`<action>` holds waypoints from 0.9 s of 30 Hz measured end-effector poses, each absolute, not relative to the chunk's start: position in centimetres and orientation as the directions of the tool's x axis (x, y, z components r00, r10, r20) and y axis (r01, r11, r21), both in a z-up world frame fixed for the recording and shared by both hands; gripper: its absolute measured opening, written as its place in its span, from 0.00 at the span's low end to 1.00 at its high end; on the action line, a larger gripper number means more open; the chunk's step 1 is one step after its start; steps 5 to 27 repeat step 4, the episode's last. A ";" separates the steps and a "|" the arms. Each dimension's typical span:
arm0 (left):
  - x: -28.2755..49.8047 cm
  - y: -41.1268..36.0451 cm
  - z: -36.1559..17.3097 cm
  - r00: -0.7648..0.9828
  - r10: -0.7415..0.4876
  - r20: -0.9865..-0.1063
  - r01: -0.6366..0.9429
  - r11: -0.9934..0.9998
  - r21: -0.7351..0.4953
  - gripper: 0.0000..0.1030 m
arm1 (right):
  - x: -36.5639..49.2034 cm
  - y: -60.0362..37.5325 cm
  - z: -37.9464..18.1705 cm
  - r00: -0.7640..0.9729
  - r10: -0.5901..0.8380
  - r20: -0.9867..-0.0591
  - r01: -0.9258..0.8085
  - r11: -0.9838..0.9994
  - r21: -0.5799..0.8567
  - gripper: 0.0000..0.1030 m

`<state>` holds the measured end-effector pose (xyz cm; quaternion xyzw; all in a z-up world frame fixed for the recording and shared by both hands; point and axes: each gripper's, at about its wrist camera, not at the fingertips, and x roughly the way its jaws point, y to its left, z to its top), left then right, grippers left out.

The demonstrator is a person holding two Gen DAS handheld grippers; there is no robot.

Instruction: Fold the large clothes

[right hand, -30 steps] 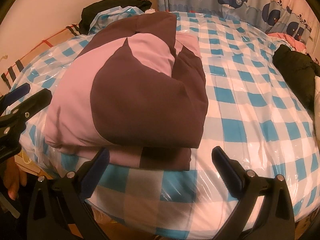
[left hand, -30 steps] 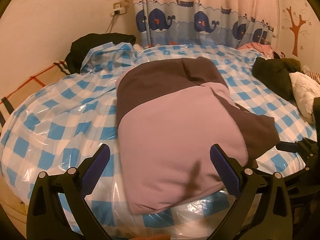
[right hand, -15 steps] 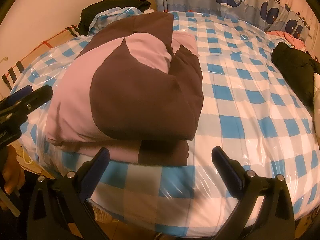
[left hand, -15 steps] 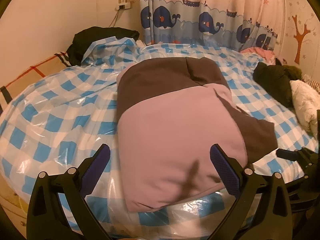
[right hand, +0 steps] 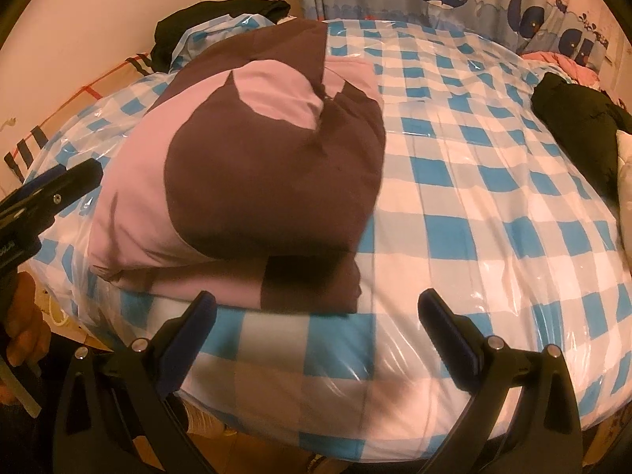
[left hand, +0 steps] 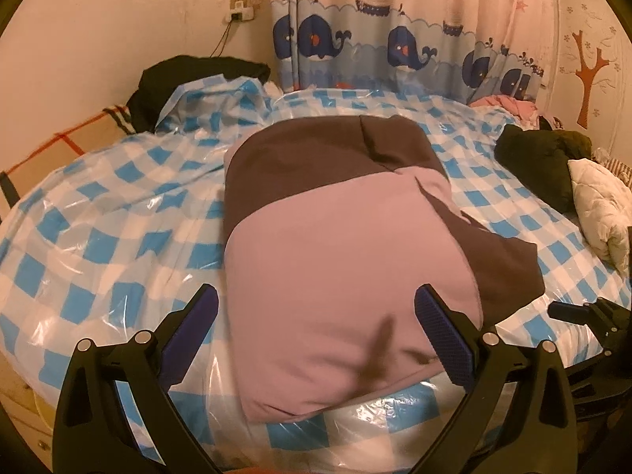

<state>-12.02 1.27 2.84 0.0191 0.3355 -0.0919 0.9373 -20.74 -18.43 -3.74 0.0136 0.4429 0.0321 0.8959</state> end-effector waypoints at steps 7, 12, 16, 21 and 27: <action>-12.0 1.1 2.7 0.760 -0.148 -0.633 0.184 0.983 -0.008 0.93 | -21.0 -19.0 -3.9 0.601 0.066 -0.796 -0.035 0.998 0.056 0.95; -12.0 1.1 2.7 0.760 -0.148 -0.633 0.184 0.983 -0.008 0.93 | -21.0 -19.0 -3.9 0.601 0.066 -0.796 -0.035 0.998 0.056 0.95; -12.0 1.1 2.7 0.760 -0.148 -0.633 0.184 0.983 -0.008 0.93 | -21.0 -19.0 -3.9 0.601 0.066 -0.796 -0.035 0.998 0.056 0.95; -12.0 1.1 2.7 0.760 -0.148 -0.633 0.184 0.983 -0.008 0.93 | -21.0 -19.0 -3.9 0.601 0.066 -0.796 -0.035 0.998 0.056 0.95; -12.0 1.1 2.7 0.760 -0.148 -0.633 0.184 0.983 -0.008 0.93 | -21.0 -19.0 -3.9 0.601 0.066 -0.796 -0.035 0.998 0.056 0.95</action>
